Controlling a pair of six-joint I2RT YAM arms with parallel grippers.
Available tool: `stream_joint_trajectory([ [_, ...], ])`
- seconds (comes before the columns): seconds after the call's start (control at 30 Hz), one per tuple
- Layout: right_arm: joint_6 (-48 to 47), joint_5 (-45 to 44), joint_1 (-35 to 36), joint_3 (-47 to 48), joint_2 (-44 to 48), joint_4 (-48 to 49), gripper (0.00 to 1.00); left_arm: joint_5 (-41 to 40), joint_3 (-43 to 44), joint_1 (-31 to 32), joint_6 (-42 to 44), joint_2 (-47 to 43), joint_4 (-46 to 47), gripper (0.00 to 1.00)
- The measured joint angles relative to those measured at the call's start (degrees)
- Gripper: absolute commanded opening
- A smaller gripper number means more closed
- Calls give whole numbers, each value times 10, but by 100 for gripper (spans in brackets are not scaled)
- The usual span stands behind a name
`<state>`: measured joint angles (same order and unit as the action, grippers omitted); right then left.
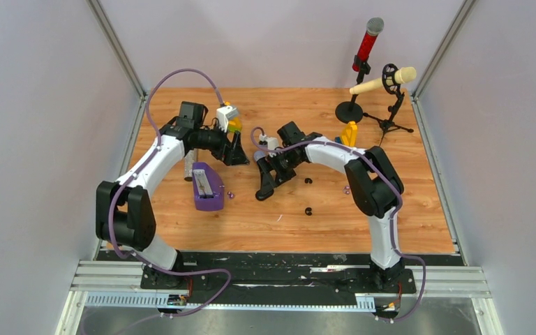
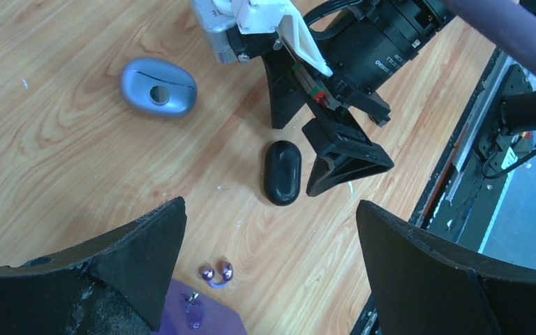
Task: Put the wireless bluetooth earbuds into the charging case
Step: Pick up the charging case at the center of the board.
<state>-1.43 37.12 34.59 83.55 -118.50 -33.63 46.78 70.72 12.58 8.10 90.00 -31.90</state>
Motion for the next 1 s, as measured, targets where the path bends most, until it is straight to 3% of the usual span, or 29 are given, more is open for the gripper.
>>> stream_joint_trajectory([
  [0.17,21,-23,18,4,-1,7,89,-8,-6,-9,-1,-13,4,100],
  [0.33,31,-61,48,12,-4,18,82,-15,-9,-28,-4,-44,12,100],
  [0.43,34,-84,63,14,-6,24,73,-21,-10,-38,-5,-65,19,100],
  [0.67,40,-100,68,18,-12,29,66,-27,-17,-43,-6,-82,30,100],
  [0.7,40,-103,69,18,-12,29,70,-28,-18,-43,-6,-82,30,100],
  [0.77,41,-102,69,18,-13,29,96,-31,-21,-43,-8,-82,31,100],
  [0.8,44,-93,69,17,-12,29,100,-33,-21,-43,-8,-82,31,100],
  [1.0,36,-102,82,-2,5,45,100,-40,-21,-43,-14,-82,37,100],
])
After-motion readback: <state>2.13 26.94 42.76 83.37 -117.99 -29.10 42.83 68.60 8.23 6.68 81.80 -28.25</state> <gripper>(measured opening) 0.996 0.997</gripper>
